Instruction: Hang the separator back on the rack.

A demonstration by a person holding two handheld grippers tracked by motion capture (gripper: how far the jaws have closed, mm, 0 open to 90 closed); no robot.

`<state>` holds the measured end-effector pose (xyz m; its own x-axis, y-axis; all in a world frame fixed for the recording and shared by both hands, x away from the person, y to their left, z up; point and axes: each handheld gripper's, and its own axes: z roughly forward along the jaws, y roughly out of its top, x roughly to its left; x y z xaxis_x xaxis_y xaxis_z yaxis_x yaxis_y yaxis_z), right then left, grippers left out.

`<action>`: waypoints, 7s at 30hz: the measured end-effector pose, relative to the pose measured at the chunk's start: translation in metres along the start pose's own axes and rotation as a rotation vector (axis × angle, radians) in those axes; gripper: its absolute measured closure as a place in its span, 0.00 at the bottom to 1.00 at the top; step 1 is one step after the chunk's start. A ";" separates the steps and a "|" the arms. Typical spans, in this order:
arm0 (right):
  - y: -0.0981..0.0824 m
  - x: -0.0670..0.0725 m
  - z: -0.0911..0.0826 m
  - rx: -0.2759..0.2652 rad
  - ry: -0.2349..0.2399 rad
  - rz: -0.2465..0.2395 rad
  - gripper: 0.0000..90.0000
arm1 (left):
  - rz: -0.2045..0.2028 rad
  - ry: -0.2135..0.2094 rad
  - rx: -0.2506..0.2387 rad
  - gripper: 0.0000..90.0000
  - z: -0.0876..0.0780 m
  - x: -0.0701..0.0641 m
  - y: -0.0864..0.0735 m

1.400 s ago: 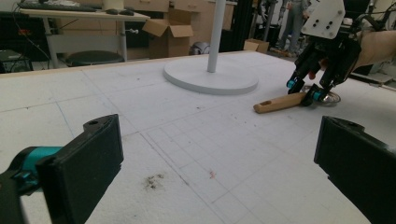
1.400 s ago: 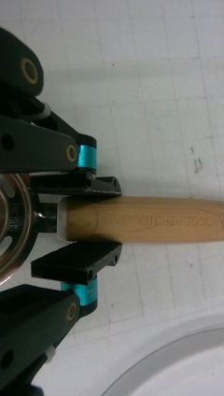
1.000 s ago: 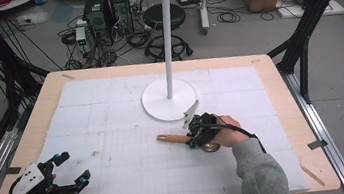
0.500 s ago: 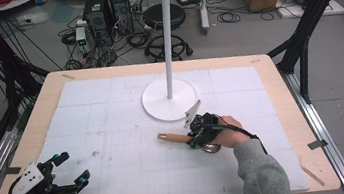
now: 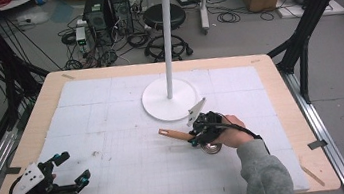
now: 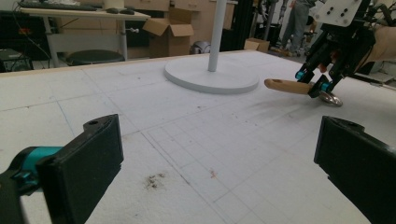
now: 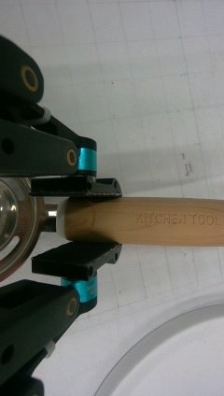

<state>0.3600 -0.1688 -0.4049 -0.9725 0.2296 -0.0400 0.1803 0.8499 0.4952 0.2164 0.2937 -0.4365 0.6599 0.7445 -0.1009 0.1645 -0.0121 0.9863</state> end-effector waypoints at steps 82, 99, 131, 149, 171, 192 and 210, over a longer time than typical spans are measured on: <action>-0.023 0.000 -0.056 -0.290 -0.047 0.079 0.77 | 0.000 -0.010 0.003 0.02 0.005 0.000 0.000; -0.034 0.000 -0.076 -0.411 -0.049 0.114 0.77 | 0.005 -0.014 0.006 0.02 0.006 -0.001 0.001; -0.060 -0.005 -0.117 -0.581 -0.090 0.225 0.77 | 0.012 -0.033 0.002 0.02 0.014 -0.005 0.004; -0.056 -0.013 -0.134 -0.635 -0.119 0.241 0.77 | 0.009 -0.036 0.003 0.02 0.014 -0.004 0.003; -0.042 -0.023 -0.151 -0.680 -0.143 0.249 0.77 | 0.003 -0.035 0.002 0.02 0.012 -0.003 0.002; -0.030 -0.038 -0.155 -0.714 -0.134 0.268 0.77 | -0.011 -0.037 0.004 0.02 0.014 0.000 0.001; -0.021 -0.051 -0.169 -0.712 -0.142 0.274 0.77 | -0.023 -0.049 -0.003 0.02 0.014 0.001 0.000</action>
<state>0.3812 -0.2789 -0.2667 -0.8697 0.4875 0.0773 0.2264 0.2549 0.9401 0.2275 0.2849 -0.4383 0.6909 0.7112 -0.1295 0.1779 0.0064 0.9840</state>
